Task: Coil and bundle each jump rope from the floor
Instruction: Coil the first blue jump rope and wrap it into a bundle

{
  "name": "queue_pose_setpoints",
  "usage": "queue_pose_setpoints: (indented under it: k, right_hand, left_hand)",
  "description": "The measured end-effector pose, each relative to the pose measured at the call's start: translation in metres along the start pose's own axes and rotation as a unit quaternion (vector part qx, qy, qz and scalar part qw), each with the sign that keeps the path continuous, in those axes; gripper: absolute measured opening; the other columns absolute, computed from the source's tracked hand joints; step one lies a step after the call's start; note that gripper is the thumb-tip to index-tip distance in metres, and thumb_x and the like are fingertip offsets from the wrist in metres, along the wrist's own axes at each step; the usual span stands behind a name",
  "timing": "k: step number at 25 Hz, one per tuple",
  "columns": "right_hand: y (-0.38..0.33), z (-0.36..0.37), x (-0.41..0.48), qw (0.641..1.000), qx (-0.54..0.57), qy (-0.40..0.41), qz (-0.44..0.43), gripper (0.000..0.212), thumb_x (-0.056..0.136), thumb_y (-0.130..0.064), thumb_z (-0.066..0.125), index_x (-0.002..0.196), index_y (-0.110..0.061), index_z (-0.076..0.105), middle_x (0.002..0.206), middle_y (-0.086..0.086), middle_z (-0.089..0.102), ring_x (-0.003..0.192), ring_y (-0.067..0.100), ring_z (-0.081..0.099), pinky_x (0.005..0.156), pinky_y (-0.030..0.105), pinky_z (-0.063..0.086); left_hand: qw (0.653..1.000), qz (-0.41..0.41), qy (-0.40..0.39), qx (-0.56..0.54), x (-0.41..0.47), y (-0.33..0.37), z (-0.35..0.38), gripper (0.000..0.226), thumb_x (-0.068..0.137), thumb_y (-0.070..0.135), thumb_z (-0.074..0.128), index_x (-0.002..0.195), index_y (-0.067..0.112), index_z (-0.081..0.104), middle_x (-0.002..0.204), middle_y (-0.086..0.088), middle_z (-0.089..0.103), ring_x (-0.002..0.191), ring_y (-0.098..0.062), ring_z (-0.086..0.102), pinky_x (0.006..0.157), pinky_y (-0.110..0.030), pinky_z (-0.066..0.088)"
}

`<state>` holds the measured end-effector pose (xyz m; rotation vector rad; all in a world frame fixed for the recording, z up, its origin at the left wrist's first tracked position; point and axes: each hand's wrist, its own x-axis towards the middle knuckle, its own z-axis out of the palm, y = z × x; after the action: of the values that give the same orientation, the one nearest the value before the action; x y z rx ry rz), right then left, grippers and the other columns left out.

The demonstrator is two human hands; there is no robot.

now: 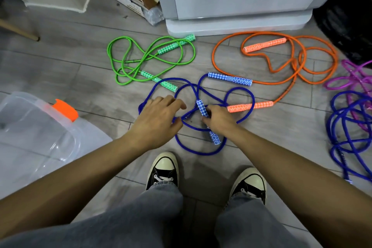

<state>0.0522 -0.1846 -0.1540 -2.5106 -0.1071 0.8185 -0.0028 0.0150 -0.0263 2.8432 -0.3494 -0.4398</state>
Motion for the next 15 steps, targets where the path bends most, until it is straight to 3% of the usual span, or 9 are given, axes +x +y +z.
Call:
queue_pose_setpoints:
  k: [5,8,10,13,15]
  right_hand:
    - [-0.038,-0.075,-0.038,0.986,0.090,0.118,-0.074,0.019,0.084,-0.035,0.071,0.096,-0.020,0.066,0.086,-0.006,0.067,0.083,0.021,0.064,0.074,0.034,0.051]
    - [-0.077,-0.132,-0.079,0.978,0.101,0.129,-0.132,0.011,0.081,-0.033,0.072,0.086,-0.025,0.066,0.078,-0.006,0.068,0.073,0.014,0.064,0.069,0.032,0.050]
    - [-0.107,-0.170,-0.114,0.973,0.091,0.141,-0.157,0.011,0.082,-0.032,0.073,0.080,-0.031,0.062,0.071,-0.010,0.065,0.064,0.004,0.059,0.060,0.025,0.043]
    - [-0.145,-0.221,-0.166,0.965,0.087,0.176,-0.175,0.020,0.082,-0.042,0.074,0.083,-0.024,0.065,0.069,-0.008,0.068,0.063,0.006,0.059,0.055,0.023,0.041]
    - [-0.163,-0.243,-0.199,0.961,0.061,0.186,-0.196,0.027,0.082,-0.047,0.073,0.080,-0.023,0.062,0.067,-0.006,0.066,0.061,0.009,0.058,0.055,0.028,0.042]
  left_hand:
    - [0.996,-0.020,0.027,-0.078,0.012,0.012,-0.051,0.042,0.085,0.035,0.043,0.117,0.019,0.064,0.115,-0.003,0.067,0.105,-0.029,0.059,0.093,-0.043,0.046]
    - [0.986,-0.023,0.030,-0.162,0.016,0.035,-0.108,0.024,0.096,0.027,0.053,0.112,0.018,0.068,0.107,0.000,0.071,0.101,-0.022,0.064,0.090,-0.037,0.049]
    - [0.978,-0.045,0.029,-0.200,0.014,0.054,-0.147,0.024,0.098,0.030,0.052,0.104,0.014,0.070,0.101,-0.006,0.073,0.096,-0.024,0.066,0.087,-0.039,0.051]
    - [0.943,-0.082,0.080,-0.313,0.007,0.085,-0.194,0.037,0.095,0.036,0.054,0.092,0.003,0.069,0.092,-0.017,0.072,0.084,-0.028,0.066,0.084,-0.046,0.054]
    - [0.912,-0.086,0.135,-0.378,0.000,0.103,-0.219,0.038,0.090,0.037,0.056,0.084,0.000,0.064,0.077,-0.016,0.064,0.070,-0.024,0.057,0.072,-0.043,0.052]
